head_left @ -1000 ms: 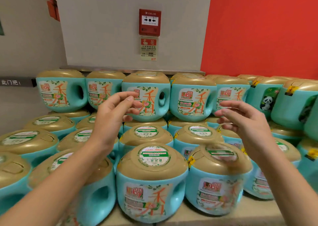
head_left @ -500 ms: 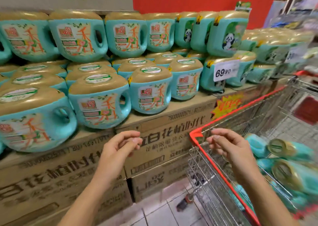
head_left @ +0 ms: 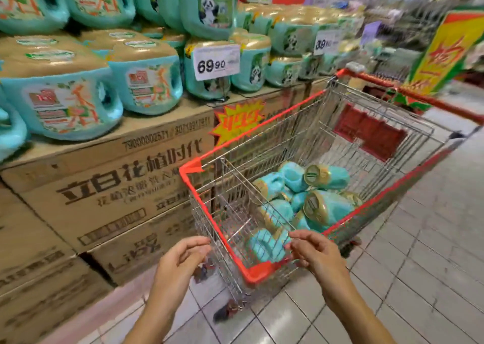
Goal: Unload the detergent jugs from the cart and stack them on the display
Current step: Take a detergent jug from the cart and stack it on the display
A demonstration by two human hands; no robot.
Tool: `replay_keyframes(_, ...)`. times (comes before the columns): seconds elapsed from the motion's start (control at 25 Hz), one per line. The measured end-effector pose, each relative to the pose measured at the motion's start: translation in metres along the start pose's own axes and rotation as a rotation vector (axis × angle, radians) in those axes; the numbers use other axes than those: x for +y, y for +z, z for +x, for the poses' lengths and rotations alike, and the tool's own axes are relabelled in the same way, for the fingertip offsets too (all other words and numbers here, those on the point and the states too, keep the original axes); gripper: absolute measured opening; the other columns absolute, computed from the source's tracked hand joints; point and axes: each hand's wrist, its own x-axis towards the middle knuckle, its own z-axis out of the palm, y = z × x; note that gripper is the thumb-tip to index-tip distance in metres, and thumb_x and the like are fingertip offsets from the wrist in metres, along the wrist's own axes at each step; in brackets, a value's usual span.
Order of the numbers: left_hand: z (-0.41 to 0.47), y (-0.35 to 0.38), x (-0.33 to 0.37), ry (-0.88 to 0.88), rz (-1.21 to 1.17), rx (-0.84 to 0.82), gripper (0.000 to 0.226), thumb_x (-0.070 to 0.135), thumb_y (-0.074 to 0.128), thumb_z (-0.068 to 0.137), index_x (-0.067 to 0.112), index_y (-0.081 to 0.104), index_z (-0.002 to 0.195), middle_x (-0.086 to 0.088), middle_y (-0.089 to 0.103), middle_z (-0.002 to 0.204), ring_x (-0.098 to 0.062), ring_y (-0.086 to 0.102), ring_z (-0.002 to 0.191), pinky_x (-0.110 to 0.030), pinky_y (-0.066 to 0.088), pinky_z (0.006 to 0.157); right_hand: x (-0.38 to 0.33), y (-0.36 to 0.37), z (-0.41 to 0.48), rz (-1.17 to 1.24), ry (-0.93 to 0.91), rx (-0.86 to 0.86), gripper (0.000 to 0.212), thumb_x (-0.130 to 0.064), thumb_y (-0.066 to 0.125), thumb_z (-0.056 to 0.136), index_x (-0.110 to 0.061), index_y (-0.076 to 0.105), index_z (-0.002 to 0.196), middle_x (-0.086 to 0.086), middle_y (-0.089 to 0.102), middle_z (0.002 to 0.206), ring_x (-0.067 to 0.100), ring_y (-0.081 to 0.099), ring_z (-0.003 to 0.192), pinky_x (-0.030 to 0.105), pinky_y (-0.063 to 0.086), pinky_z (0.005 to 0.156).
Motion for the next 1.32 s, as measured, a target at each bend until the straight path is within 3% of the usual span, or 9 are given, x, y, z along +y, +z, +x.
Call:
replay_keyframes(0.2, 0.006, 0.092, -0.016, -0.09, -0.058, -0.036, 0.018, -0.002, 0.061, 0.089, 0.013, 0.071, 0.087, -0.01, 0.074, 0.085, -0.021, 0.063, 0.077, -0.035, 0.047, 0.076, -0.009, -0.082, 0.036, -0.026, -0.002, 0.029, 0.013, 0.008, 0.055, 0.089, -0.001, 0.064, 0.093, 0.002, 0.066, 0.062, 0.011, 0.056, 0.054, 0.015, 0.042, 0.05)
replay_keyframes(0.28, 0.022, 0.115, -0.013, -0.069, -0.037, -0.044, 0.02, -0.001, 0.06, 0.09, 0.014, 0.072, 0.088, -0.001, 0.075, 0.079, -0.014, 0.066, 0.075, -0.031, 0.049, 0.075, -0.015, -0.1, 0.06, -0.038, -0.014, 0.034, 0.013, 0.006, 0.055, 0.089, -0.002, 0.064, 0.093, 0.004, 0.067, 0.065, 0.015, 0.057, 0.057, 0.016, 0.044, 0.05)
replay_keyframes(0.4, 0.058, 0.148, -0.007, -0.047, -0.012, -0.073, 0.018, 0.001, 0.059, 0.091, 0.013, 0.072, 0.093, 0.001, 0.075, 0.077, -0.001, 0.065, 0.067, -0.013, 0.051, 0.061, -0.026, -0.122, 0.11, -0.055, -0.033, 0.064, 0.015, 0.006, 0.054, 0.089, -0.003, 0.064, 0.093, 0.004, 0.069, 0.067, 0.011, 0.059, 0.056, 0.016, 0.044, 0.048)
replay_keyframes(0.56, 0.122, 0.196, -0.001, -0.066, -0.011, -0.07, 0.02, 0.001, 0.057, 0.092, 0.014, 0.071, 0.096, -0.002, 0.076, 0.086, -0.002, 0.067, 0.071, -0.018, 0.05, 0.066, -0.044, -0.146, 0.197, -0.151, -0.069, 0.095, 0.016, 0.003, 0.053, 0.09, -0.008, 0.064, 0.093, 0.002, 0.069, 0.069, 0.009, 0.06, 0.057, 0.015, 0.046, 0.05)
replay_keyframes(0.68, 0.163, 0.229, 0.004, -0.116, -0.02, -0.064, 0.019, 0.001, 0.055, 0.093, 0.013, 0.07, 0.098, -0.001, 0.075, 0.085, -0.002, 0.067, 0.069, -0.014, 0.05, 0.06, -0.053, -0.163, 0.262, -0.243, -0.038, 0.108, 0.016, 0.003, 0.054, 0.089, -0.01, 0.063, 0.092, 0.001, 0.066, 0.07, 0.008, 0.059, 0.055, 0.016, 0.046, 0.051)
replay_keyframes(0.88, 0.219, 0.278, 0.002, -0.204, 0.038, -0.041, 0.015, 0.004, 0.059, 0.091, 0.013, 0.07, 0.096, -0.003, 0.072, 0.086, -0.006, 0.062, 0.069, -0.017, 0.047, 0.06, -0.045, -0.2, 0.373, -0.448, 0.042, 0.092, 0.016, 0.002, 0.057, 0.086, -0.012, 0.061, 0.09, 0.004, 0.054, 0.07, 0.02, 0.051, 0.064, 0.036, 0.042, 0.064)
replay_keyframes(1.04, 0.257, 0.317, -0.018, -0.288, 0.064, 0.07, 0.012, 0.004, 0.062, 0.09, 0.011, 0.07, 0.094, -0.005, 0.071, 0.085, -0.013, 0.059, 0.072, -0.02, 0.045, 0.061, -0.019, -0.228, 0.468, -0.853, 0.018, -0.039, 0.019, -0.006, 0.063, 0.084, -0.007, 0.063, 0.103, 0.001, 0.056, 0.073, 0.019, 0.052, 0.069, 0.03, 0.038, 0.061)
replay_keyframes(1.2, 0.28, 0.359, -0.034, -0.36, -0.003, 0.289, 0.013, -0.002, 0.059, 0.091, 0.007, 0.067, 0.094, -0.006, 0.066, 0.081, -0.004, 0.061, 0.06, -0.012, 0.045, 0.052, 0.016, -0.246, 0.547, -1.232, -0.008, -0.334, 0.041, -0.016, 0.063, 0.089, -0.002, 0.056, 0.126, 0.018, 0.062, 0.121, 0.032, 0.057, 0.114, 0.032, 0.041, 0.09)
replay_keyframes(1.32, 0.287, 0.39, -0.044, -0.453, -0.07, 0.407, 0.015, -0.001, 0.058, 0.091, 0.011, 0.066, 0.088, -0.013, 0.064, 0.079, -0.017, 0.058, 0.068, -0.024, 0.044, 0.063, 0.038, -0.261, 0.574, -1.421, -0.027, -0.55, 0.053, -0.029, 0.068, 0.086, -0.004, 0.052, 0.131, 0.018, 0.057, 0.132, 0.031, 0.054, 0.121, 0.032, 0.038, 0.093)
